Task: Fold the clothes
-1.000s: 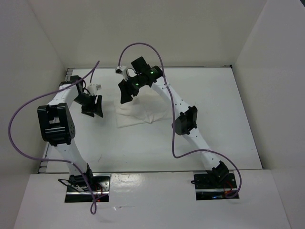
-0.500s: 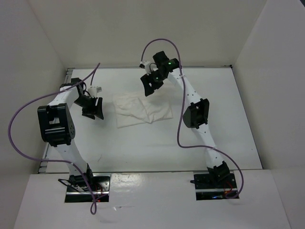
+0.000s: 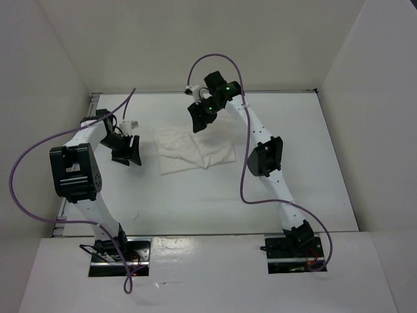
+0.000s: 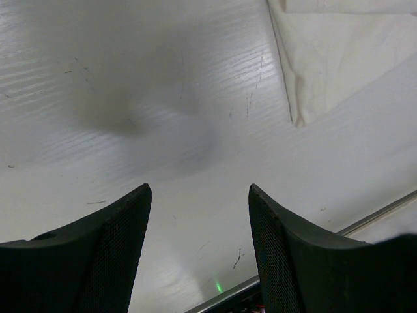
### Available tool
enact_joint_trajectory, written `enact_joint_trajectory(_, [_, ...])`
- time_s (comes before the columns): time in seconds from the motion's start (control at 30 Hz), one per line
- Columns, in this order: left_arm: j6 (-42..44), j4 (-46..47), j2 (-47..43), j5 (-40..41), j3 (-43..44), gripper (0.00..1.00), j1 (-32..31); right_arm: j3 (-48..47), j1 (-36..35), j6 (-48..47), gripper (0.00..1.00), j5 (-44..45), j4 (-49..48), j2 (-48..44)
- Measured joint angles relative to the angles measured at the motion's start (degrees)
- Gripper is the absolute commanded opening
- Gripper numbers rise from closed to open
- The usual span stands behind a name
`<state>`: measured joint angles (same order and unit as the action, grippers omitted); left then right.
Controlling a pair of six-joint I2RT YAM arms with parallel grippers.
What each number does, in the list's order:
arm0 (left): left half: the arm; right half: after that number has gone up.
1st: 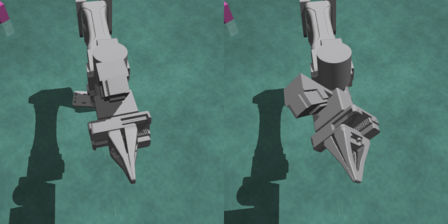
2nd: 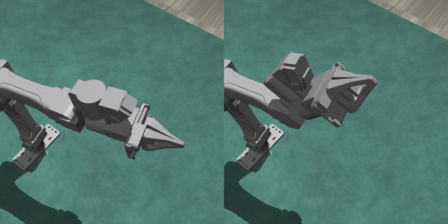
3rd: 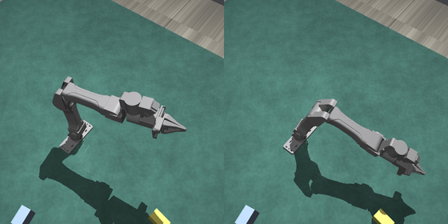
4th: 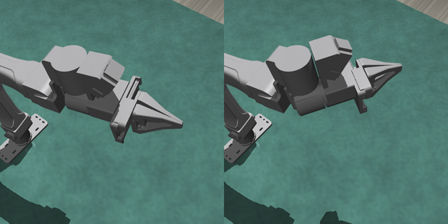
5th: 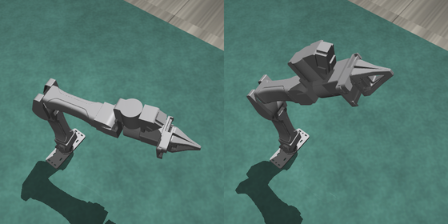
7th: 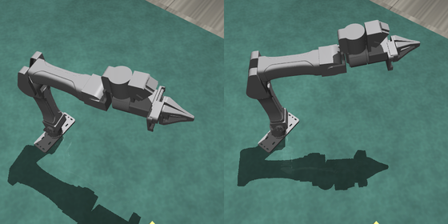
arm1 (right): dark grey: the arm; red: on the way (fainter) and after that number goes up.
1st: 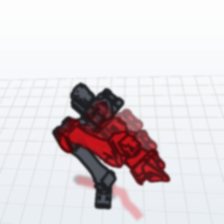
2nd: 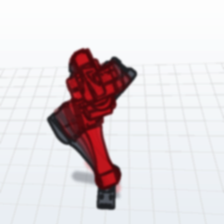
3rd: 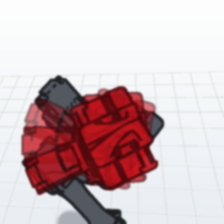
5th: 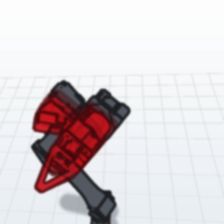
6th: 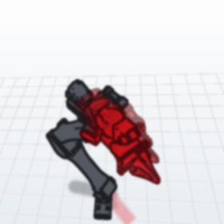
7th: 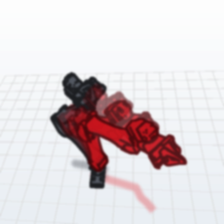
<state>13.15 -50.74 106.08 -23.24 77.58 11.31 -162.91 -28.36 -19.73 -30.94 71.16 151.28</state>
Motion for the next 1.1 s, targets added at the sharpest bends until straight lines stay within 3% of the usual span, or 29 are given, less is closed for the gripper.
enact_joint_trajectory(0.43, [0.1,0.0,-2.7,-0.1,-1.7,0.68,1.3,-3.9,-0.6,-2.3,0.64,-5.2,1.5,8.1])
enact_joint_trajectory(0.73, [0.1,-0.2,-5.0,-0.1,-3.5,0.68,2.8,-6.2,-2.2,-2.5,0.64,-7.6,2.1,8.5])
enact_joint_trajectory(1.03, [0.1,-0.3,-6.7,-0.1,-4.6,0.68,3.2,-6.8,-3.6,-2.8,0.42,-8.1,2.1,9.1])
enact_joint_trajectory(1.1, [0.1,-0.3,-6.8,-0.2,-4.9,0.68,3.2,-6.9,-4.0,-2.9,0.34,-8.3,2.1,9.6])
